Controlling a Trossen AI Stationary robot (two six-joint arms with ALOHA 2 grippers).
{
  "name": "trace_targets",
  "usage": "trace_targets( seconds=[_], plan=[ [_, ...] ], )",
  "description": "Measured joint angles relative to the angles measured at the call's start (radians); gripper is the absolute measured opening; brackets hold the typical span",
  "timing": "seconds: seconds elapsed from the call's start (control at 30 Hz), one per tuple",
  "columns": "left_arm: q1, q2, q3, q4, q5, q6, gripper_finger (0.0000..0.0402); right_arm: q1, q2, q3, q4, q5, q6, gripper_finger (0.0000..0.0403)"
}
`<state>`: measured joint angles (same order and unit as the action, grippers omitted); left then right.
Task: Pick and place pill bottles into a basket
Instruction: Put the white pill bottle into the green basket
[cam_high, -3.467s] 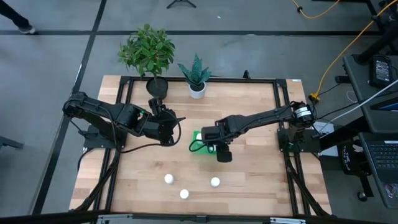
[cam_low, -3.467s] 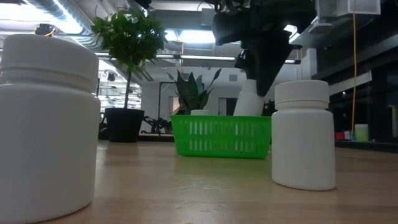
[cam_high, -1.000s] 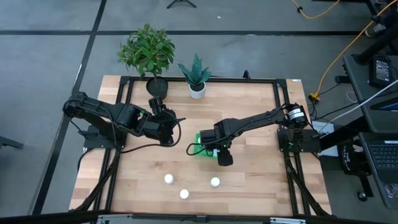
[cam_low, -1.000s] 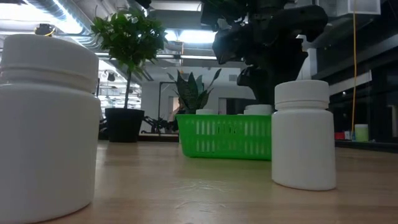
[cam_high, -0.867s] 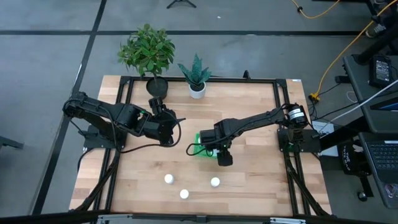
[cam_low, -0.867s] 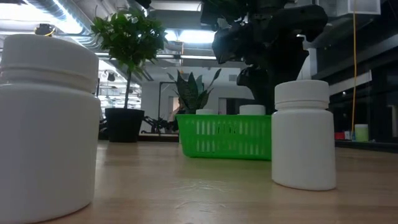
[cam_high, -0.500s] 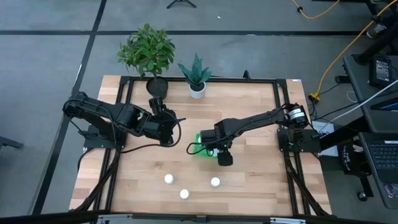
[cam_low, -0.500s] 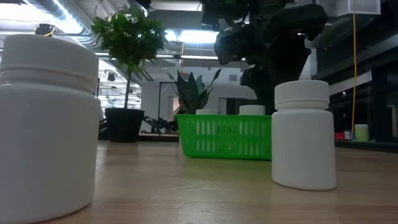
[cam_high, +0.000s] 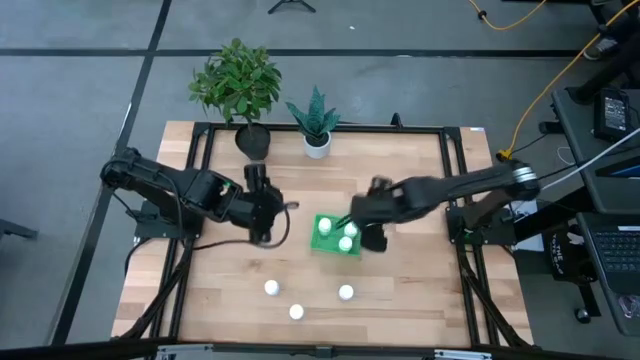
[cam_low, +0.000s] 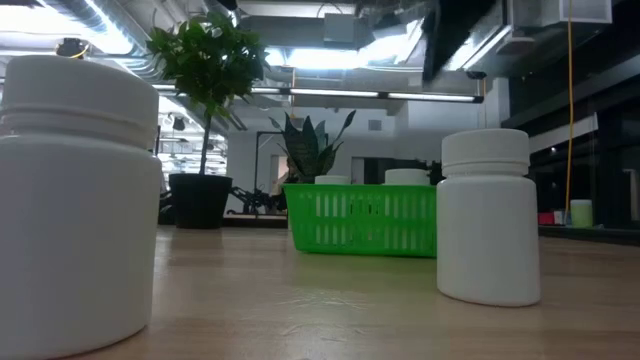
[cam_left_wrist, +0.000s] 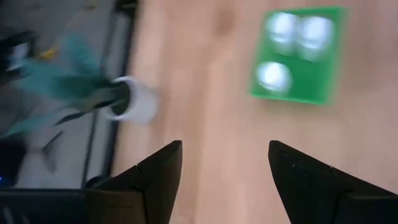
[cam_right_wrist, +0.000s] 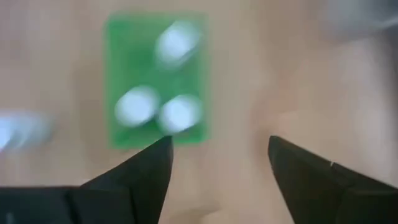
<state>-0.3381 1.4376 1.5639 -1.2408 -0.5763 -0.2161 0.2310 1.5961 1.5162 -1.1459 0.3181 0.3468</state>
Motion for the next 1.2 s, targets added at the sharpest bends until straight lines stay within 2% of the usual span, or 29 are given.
trace_targets(
  seconds=[0.13,0.23,0.43,0.6,0.67,0.77,1.0,1.2],
  plan=[
    [-0.027,-0.002,-0.018,0.001,0.058,-0.002,0.0233,0.042,-0.177,0.000,-0.003,0.276,0.098,0.0264],
    [-0.058,-0.020,-0.095,-0.004,0.086,-0.068,0.0233,0.083,-0.291,0.001,-0.003,0.352,0.159,0.0264],
    [-0.135,-0.053,-0.338,0.036,0.161,-0.232,0.0233,0.157,-0.391,0.001,-0.003,0.354,0.116,0.0264],
    [-0.199,-0.055,-0.443,0.140,0.270,-0.416,0.0236,0.184,-0.405,0.001,-0.001,0.355,0.043,0.0264],
    [-0.219,-0.055,-0.453,0.205,0.305,-0.486,0.0244,0.197,-0.410,0.000,-0.001,0.355,0.014,0.0264],
    [-0.248,-0.055,-0.454,0.294,0.305,-0.563,0.0263,0.213,-0.430,0.000,-0.001,0.354,-0.016,0.0264],
    [-0.270,-0.016,-0.454,0.449,0.220,-0.756,0.0335,0.274,-0.521,-0.019,-0.002,0.353,-0.069,0.0264],
    [-0.270,0.099,-0.455,0.488,0.253,-0.890,0.0374,0.316,-0.691,-0.243,0.047,0.350,-0.034,0.0264]
  ],
)
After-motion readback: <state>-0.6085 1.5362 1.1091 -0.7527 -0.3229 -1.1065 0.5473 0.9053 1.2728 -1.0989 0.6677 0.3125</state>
